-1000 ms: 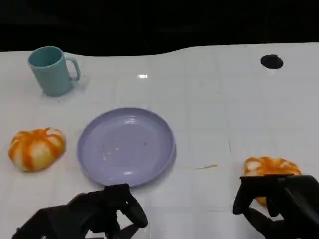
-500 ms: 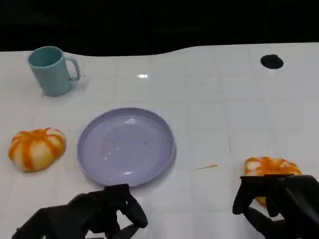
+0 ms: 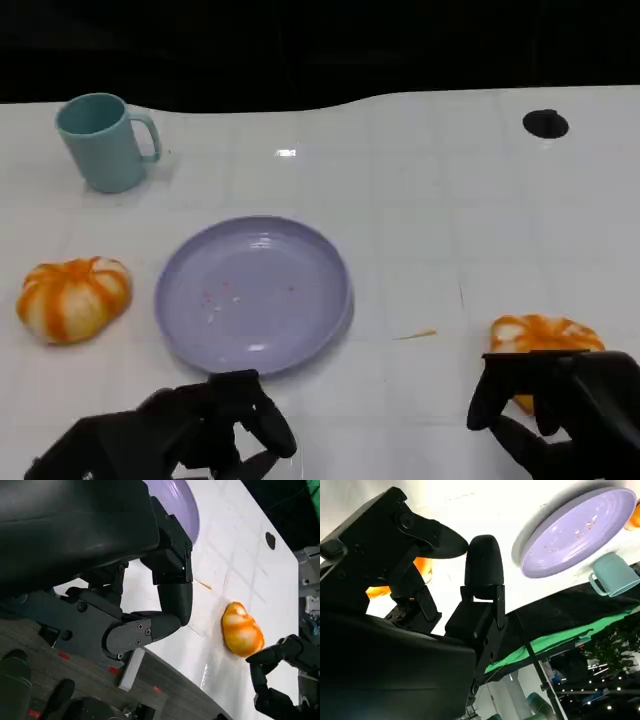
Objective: Grasp the bread from the table and place it into the plate.
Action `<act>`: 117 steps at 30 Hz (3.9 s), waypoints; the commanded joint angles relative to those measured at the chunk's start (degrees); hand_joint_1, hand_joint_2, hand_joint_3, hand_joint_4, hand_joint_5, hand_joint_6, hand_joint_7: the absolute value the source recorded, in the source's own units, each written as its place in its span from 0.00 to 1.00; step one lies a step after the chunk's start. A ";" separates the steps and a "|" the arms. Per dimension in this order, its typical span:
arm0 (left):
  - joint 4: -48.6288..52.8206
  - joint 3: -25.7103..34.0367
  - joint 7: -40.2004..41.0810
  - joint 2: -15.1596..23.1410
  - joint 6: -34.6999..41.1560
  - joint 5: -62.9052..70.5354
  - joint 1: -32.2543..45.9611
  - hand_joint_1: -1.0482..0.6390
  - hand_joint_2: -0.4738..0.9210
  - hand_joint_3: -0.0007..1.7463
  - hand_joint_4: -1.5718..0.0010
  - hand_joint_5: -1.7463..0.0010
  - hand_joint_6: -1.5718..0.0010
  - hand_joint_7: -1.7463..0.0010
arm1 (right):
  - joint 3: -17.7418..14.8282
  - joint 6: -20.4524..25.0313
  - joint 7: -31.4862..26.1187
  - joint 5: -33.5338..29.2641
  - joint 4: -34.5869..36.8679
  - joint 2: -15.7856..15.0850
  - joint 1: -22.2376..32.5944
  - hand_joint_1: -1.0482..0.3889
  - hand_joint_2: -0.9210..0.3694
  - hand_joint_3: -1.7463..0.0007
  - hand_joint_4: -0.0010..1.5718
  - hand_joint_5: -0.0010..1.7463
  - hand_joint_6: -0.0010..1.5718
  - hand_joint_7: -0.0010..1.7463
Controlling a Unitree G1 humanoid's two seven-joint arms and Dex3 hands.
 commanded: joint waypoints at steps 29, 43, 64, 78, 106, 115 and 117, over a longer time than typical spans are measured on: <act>1.03 0.15 -0.45 0.05 -0.66 -0.61 -0.35 0.43 0.94 0.39 0.60 0.00 0.63 0.17 | -1.46 21.39 29.61 -22.49 -19.92 -5.44 -2.54 0.29 0.02 0.99 0.20 0.05 0.23 0.00; 0.89 -0.12 -0.10 0.05 -0.37 0.01 -0.44 0.42 0.94 0.38 0.60 0.00 0.62 0.17 | 3.43 22.89 29.11 -24.94 -3.29 -5.62 -11.79 0.29 0.00 0.99 0.18 0.04 0.20 0.00; -0.38 -0.30 0.09 0.06 -0.01 0.28 0.15 0.40 0.94 0.37 0.60 0.00 0.62 0.17 | 10.90 24.25 14.23 -19.69 27.07 -2.85 -24.36 0.33 0.00 0.85 0.28 0.06 0.31 0.03; -0.89 -0.57 0.26 0.08 0.45 0.73 -0.23 0.41 0.94 0.37 0.60 0.00 0.62 0.16 | 8.63 3.18 -21.62 -8.57 37.62 -2.12 -26.19 0.66 0.37 0.47 0.58 1.00 0.53 0.76; -0.40 -1.81 0.47 -0.78 1.39 1.70 -1.34 0.42 0.94 0.38 0.60 0.00 0.62 0.16 | 11.82 0.39 -12.17 -1.66 32.11 8.38 -34.51 0.64 0.46 0.29 0.60 1.00 0.44 1.00; -1.01 -2.01 0.58 -1.03 1.97 2.04 -0.74 0.43 0.93 0.39 0.59 0.00 0.63 0.16 | 13.91 0.37 -8.00 0.34 37.49 13.95 -41.04 0.65 0.45 0.30 0.57 1.00 0.47 0.91; -1.39 -2.03 0.49 -1.08 2.16 1.99 -0.46 0.44 0.94 0.39 0.59 0.00 0.63 0.16 | 14.74 0.00 -8.33 -0.03 38.65 14.86 -42.24 0.64 0.43 0.33 0.56 1.00 0.49 0.85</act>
